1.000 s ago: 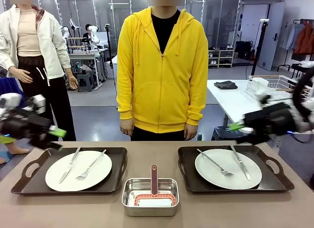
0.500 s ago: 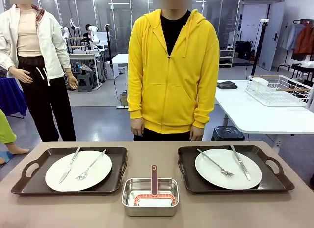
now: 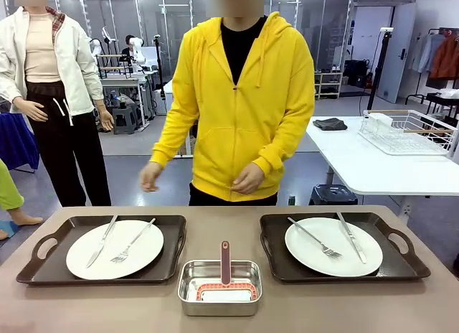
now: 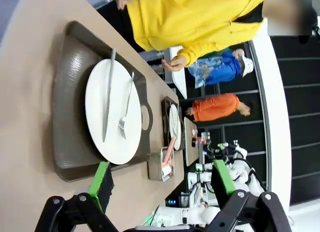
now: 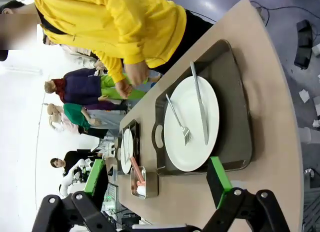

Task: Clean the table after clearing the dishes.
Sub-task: When the left (or right) Handle tray is removed, use the left hand (or right hand) to clean the left (or right) side of the table with the Lint Roller.

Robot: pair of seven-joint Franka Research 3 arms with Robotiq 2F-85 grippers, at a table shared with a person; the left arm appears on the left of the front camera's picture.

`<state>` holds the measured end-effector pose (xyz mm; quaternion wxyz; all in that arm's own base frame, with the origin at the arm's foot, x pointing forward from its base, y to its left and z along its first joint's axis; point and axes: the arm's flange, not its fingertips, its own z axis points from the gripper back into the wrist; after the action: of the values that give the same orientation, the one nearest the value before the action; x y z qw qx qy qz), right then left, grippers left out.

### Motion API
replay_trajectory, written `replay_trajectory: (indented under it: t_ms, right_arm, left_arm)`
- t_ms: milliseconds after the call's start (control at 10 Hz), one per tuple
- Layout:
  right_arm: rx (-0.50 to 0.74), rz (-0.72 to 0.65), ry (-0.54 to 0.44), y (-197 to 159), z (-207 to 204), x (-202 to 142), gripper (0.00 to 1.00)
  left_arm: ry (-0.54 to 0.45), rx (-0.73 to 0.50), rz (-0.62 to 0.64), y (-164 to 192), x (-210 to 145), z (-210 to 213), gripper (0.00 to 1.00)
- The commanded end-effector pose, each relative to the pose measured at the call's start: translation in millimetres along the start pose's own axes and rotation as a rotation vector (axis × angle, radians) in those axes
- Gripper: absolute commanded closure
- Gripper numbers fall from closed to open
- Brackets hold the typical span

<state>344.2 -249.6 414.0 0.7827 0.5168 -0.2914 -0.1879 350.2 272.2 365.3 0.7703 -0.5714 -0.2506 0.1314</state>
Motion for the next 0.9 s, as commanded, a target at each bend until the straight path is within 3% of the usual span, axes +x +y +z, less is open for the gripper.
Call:
replay_trajectory:
  t_ms: [0, 800]
  right_arm:
    - [0.003, 0.017, 0.010, 0.7, 1.8, -0.3, 0.00]
    - [0.003, 0.017, 0.010, 0.7, 1.8, -0.3, 0.00]
  left_arm:
    - [0.002, 0.008, -0.008, -1.2, -1.7, 6.1, 0.00]
    - [0.002, 0.008, -0.008, -1.2, -1.7, 6.1, 0.00]
